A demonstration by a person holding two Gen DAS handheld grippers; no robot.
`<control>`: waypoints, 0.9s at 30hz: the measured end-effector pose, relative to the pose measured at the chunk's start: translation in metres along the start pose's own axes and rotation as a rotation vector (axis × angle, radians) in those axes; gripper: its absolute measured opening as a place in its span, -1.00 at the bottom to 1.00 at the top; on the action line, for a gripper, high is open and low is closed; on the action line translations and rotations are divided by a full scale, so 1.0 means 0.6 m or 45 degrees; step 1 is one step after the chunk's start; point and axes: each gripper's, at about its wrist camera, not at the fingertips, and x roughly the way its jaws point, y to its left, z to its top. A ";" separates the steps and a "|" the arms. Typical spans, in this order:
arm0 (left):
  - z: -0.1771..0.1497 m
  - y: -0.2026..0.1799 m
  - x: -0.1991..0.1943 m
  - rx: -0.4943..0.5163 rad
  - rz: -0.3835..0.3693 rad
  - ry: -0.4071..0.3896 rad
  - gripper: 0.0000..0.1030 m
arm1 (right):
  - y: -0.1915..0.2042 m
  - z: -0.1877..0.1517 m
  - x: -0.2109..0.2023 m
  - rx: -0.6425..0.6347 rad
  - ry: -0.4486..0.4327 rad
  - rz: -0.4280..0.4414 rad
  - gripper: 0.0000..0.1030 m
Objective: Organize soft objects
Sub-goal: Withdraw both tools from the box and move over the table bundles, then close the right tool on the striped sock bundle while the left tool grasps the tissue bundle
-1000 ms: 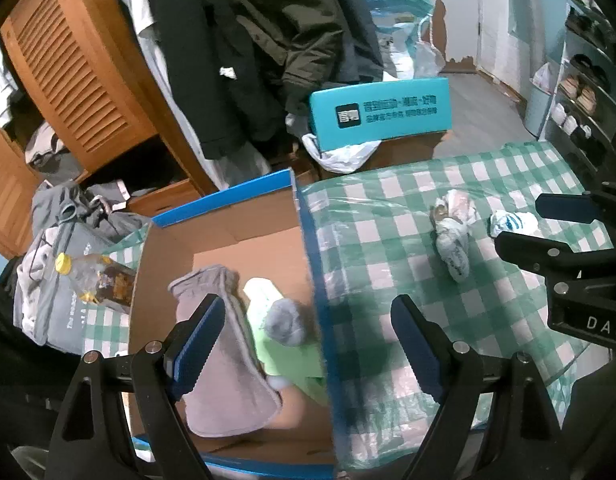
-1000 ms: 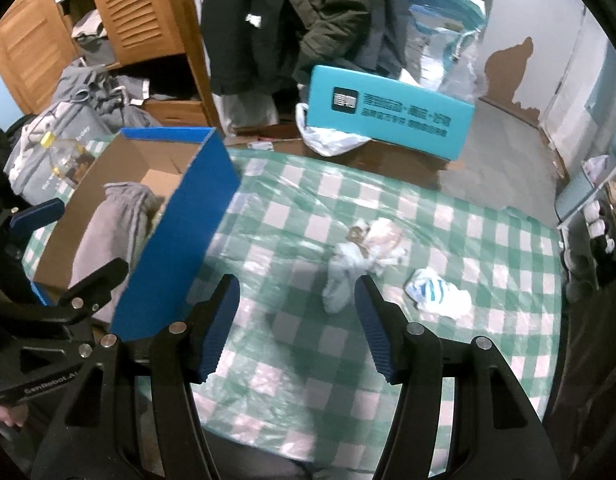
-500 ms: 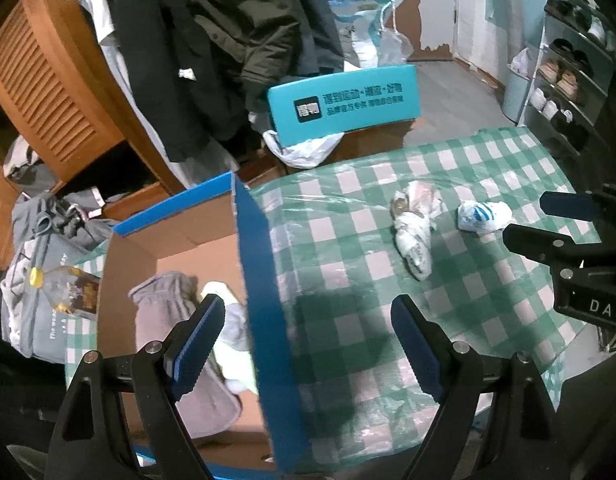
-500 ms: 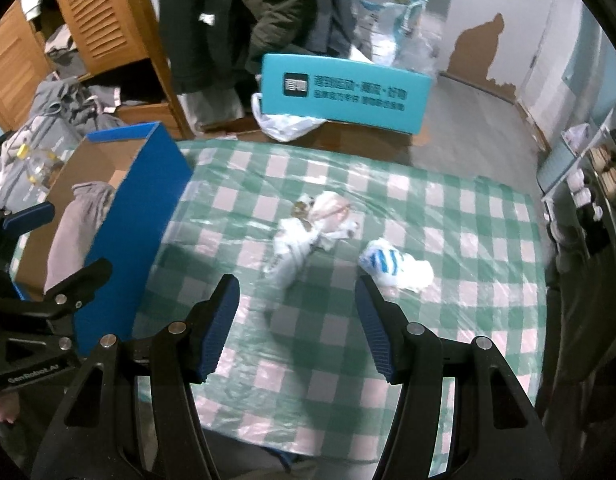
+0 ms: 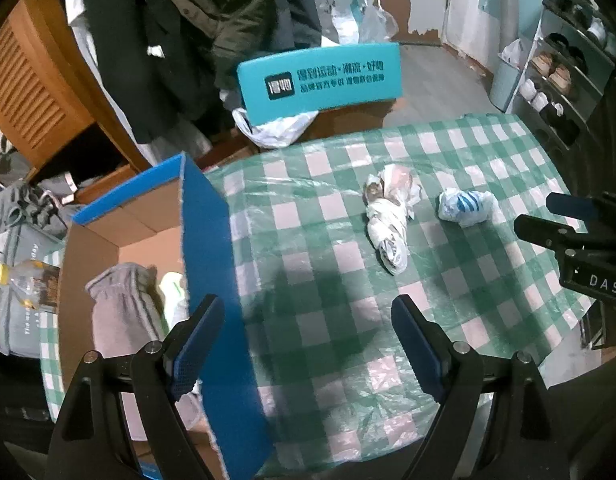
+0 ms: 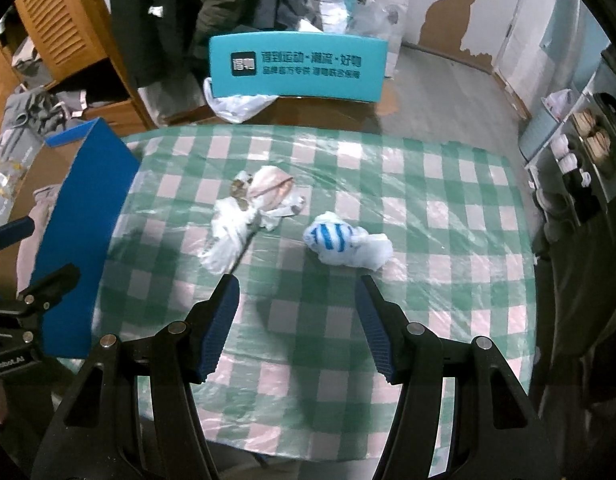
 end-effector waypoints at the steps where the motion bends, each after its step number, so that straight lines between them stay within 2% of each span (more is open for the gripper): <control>1: 0.001 -0.003 0.005 0.002 -0.004 0.009 0.68 | -0.005 0.000 0.004 0.000 0.006 -0.004 0.15; 17: 0.044 -0.050 0.085 0.053 -0.045 0.108 0.69 | -0.051 0.017 0.089 0.005 0.095 0.012 0.15; 27: 0.062 -0.046 0.151 -0.044 -0.138 0.197 0.69 | -0.056 0.032 0.144 -0.036 0.139 0.021 0.15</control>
